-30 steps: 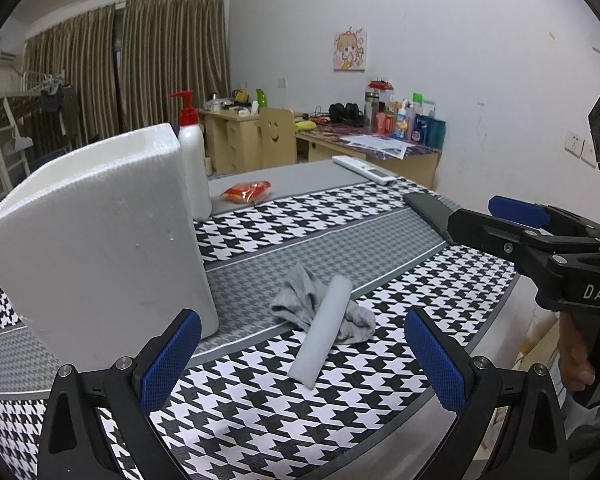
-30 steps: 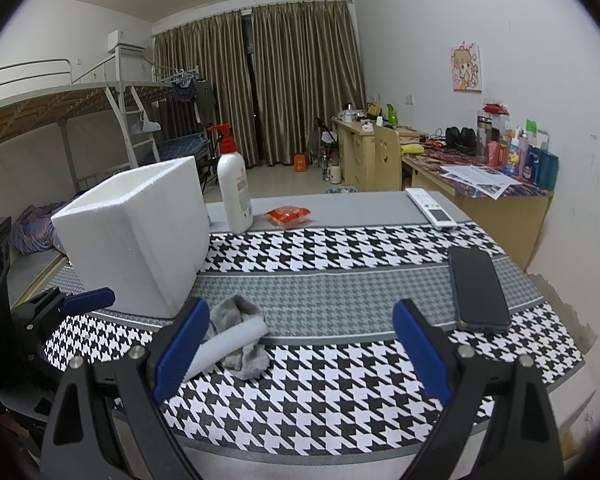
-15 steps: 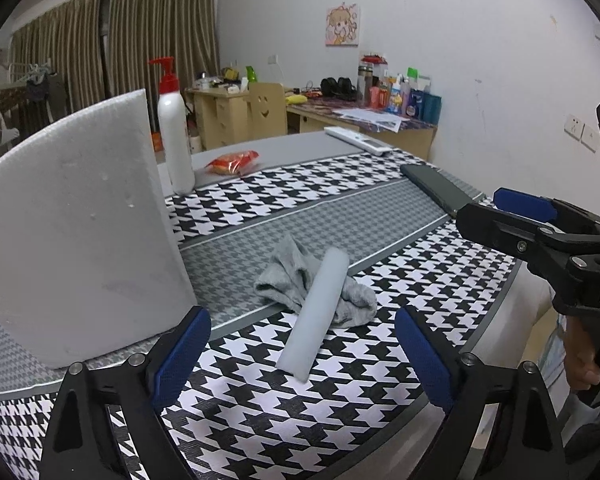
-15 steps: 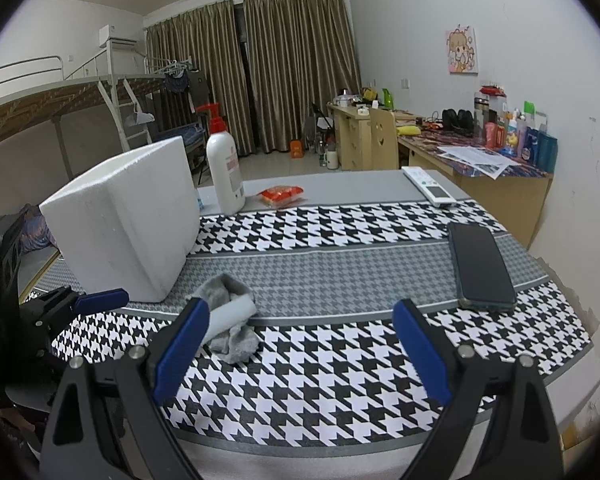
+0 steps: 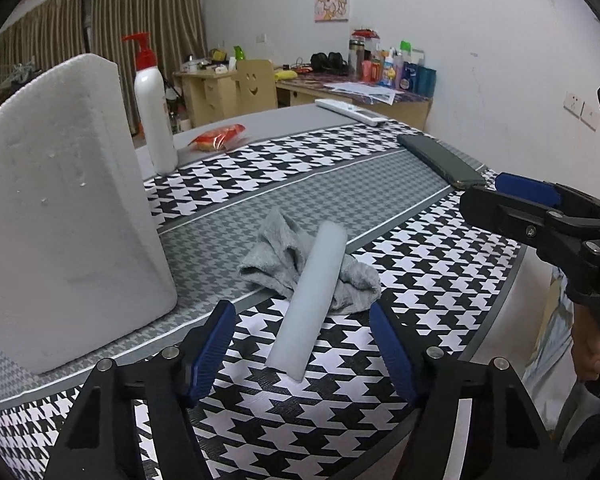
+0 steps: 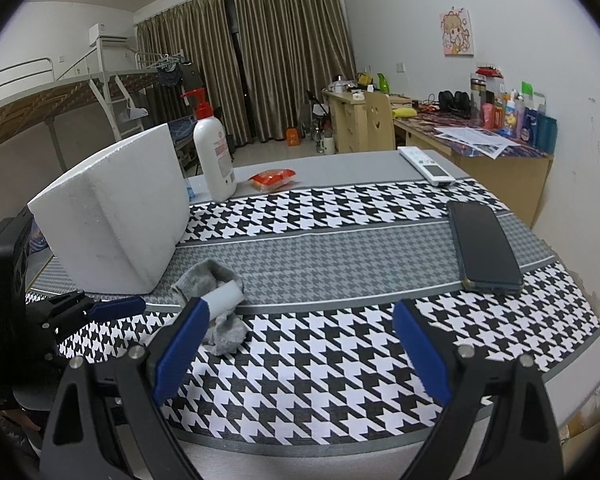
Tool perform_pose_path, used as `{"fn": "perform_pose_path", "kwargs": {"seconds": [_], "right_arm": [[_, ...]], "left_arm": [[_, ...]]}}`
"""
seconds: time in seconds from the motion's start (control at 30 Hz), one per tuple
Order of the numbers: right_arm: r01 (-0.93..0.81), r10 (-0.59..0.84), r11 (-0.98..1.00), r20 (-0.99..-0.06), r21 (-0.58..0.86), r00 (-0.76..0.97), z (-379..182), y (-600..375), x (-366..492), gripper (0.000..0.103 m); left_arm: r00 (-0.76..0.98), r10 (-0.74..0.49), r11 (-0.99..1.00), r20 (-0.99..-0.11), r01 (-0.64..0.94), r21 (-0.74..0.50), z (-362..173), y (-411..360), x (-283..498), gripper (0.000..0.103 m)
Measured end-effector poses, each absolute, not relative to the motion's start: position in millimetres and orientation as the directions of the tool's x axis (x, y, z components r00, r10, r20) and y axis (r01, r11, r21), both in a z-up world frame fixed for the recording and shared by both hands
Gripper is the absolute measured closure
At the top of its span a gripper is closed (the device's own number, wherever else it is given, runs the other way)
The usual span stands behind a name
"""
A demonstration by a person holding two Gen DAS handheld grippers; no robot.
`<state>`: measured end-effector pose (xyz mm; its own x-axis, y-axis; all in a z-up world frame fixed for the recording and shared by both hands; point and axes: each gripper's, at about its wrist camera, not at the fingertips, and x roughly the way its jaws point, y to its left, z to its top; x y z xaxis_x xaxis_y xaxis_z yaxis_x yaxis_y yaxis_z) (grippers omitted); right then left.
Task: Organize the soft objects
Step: 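Close the left tool on the white foam roller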
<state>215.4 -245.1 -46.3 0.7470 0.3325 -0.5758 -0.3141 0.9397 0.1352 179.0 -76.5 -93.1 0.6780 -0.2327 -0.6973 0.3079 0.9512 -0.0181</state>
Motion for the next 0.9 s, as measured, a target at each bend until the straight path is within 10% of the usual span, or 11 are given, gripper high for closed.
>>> {"fn": "perform_pose_path", "kwargs": {"seconds": [0.9], "right_arm": [[-0.337,0.364,0.928,-0.584,0.160,0.726,-52.4,-242.3,217.0,0.008]], "left_arm": [[0.626,-0.186,0.955,-0.757,0.297,0.011,-110.8,-81.2,188.8,0.077]]}}
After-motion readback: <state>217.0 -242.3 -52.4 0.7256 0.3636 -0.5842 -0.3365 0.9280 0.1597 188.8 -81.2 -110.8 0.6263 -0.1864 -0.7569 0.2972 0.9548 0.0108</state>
